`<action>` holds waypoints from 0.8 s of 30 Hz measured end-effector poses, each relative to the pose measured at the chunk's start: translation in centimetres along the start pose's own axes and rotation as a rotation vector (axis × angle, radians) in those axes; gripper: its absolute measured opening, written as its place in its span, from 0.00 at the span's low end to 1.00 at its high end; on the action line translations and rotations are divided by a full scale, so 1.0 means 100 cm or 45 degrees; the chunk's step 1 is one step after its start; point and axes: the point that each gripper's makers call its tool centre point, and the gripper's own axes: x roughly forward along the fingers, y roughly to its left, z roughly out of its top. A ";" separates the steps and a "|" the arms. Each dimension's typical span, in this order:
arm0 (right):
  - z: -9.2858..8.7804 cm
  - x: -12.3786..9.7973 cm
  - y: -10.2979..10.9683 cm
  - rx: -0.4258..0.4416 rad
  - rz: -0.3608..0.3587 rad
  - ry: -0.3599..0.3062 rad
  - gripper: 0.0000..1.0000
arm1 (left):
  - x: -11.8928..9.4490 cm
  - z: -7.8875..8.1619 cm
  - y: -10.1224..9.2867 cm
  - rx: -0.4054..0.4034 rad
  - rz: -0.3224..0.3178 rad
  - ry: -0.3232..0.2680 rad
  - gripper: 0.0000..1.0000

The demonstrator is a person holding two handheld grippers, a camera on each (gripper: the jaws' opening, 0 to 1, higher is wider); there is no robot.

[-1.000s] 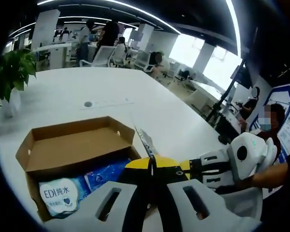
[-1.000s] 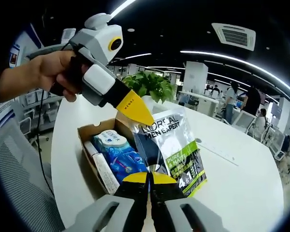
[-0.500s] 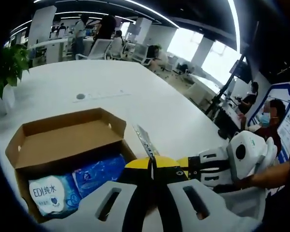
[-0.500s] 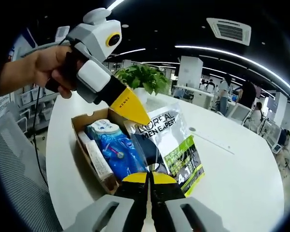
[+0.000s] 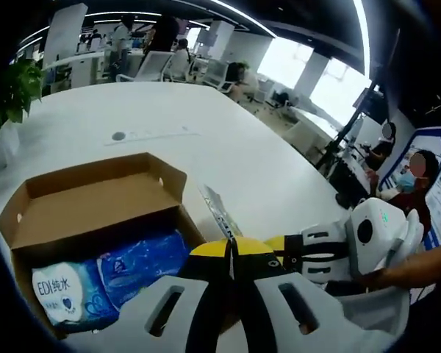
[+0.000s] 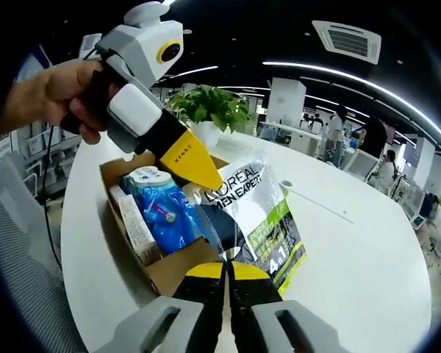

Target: Operate the shoe box by opening the lid, removing the specified soft item, and placing it in the target area until the item is outside and the box remains undamaged.

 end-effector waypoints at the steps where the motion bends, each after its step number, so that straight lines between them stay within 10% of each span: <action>1: -0.001 0.001 -0.001 0.001 -0.003 0.000 0.00 | 0.001 0.000 0.000 -0.007 0.003 0.000 0.00; 24: 0.006 -0.002 -0.010 0.036 -0.069 -0.060 0.05 | 0.020 -0.002 -0.004 -0.059 0.048 -0.022 0.00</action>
